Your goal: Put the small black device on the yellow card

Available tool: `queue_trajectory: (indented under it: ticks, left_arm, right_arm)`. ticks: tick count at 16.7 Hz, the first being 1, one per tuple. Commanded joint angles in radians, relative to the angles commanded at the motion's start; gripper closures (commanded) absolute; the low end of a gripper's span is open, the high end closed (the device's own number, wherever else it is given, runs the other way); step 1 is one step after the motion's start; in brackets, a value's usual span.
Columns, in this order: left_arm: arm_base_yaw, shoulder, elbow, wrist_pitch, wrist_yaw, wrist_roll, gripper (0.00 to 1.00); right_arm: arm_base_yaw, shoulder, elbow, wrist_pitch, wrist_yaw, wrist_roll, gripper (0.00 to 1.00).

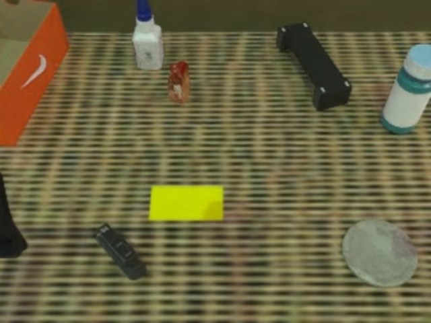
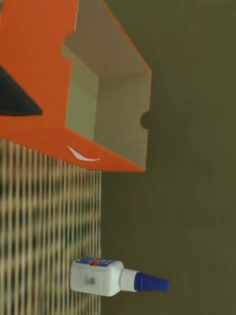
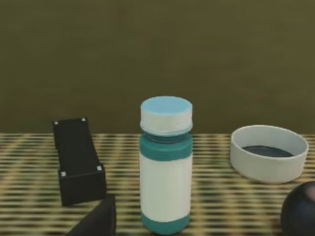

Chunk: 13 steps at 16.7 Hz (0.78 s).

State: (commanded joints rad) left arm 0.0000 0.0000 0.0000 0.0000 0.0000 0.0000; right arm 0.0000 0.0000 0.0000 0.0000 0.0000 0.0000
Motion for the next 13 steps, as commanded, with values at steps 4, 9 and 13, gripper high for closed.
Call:
queue_trajectory:
  ticks: [4,9,13]
  left_arm:
    - [-0.013,0.032,0.032,-0.027,0.002,-0.031,0.0]
    - [-0.093,0.299,0.254,-0.215,0.002,-0.245,0.0]
    - [-0.185,0.675,0.505,-0.447,-0.002,-0.493,0.0]
  right_arm:
    - [0.0,0.0,0.0,0.0,0.0,0.0,0.0]
    - [0.0,0.0,0.0,0.0,0.0,0.0,0.0]
    - [0.0,0.0,0.0,0.0,0.0,0.0,0.0]
